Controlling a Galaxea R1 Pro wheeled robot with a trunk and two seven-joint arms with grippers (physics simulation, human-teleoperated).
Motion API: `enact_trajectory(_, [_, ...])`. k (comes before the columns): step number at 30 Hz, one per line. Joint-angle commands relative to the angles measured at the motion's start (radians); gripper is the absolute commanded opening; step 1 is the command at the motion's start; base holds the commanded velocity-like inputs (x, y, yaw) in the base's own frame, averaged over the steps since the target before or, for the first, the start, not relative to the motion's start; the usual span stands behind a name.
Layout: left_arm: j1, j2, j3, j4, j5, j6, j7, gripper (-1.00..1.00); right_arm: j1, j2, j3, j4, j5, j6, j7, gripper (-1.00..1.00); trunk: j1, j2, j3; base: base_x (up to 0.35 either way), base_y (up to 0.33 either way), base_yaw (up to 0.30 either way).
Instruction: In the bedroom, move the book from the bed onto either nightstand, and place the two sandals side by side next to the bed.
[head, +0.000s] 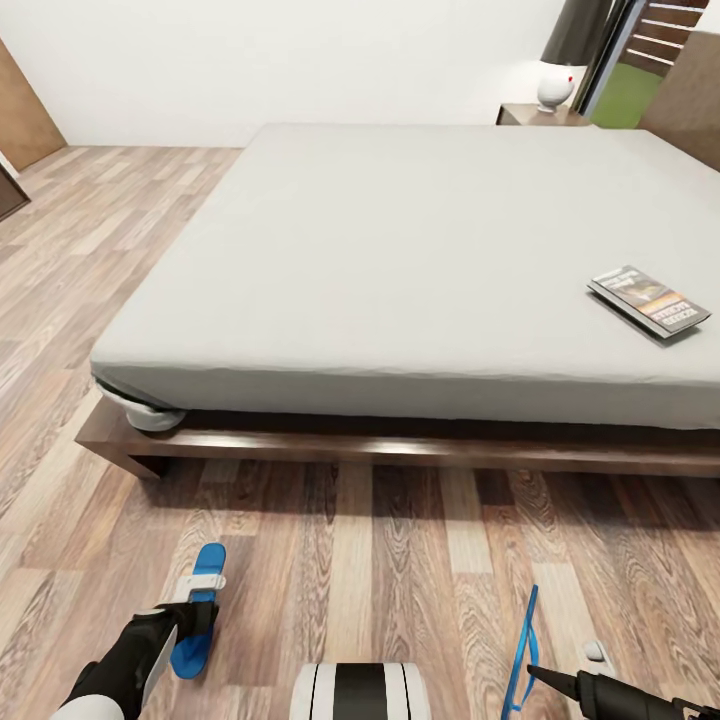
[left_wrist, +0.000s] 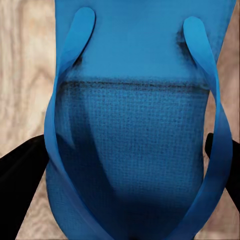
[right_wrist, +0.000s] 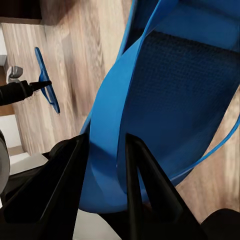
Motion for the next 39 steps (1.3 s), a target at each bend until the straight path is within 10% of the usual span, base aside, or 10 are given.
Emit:
enact_trajectory(1, [0.000, -0.001, 0.007, -0.002, -0.010, 0.002, -0.009, -1.00, -0.001, 0.001, 0.008, 0.003, -0.009, 0.007, 0.006, -1.00, 0.000, 0.000, -0.001, 0.325, 0.000, 0.000])
enact_trajectory(39, [0.000, -0.001, 0.078, -0.001, -0.012, -0.005, -0.008, -1.00, -0.001, 0.000, 0.008, 0.003, -0.009, 0.007, 0.008, -1.00, 0.000, 0.000, -0.001, 0.127, 0.088, 0.000])
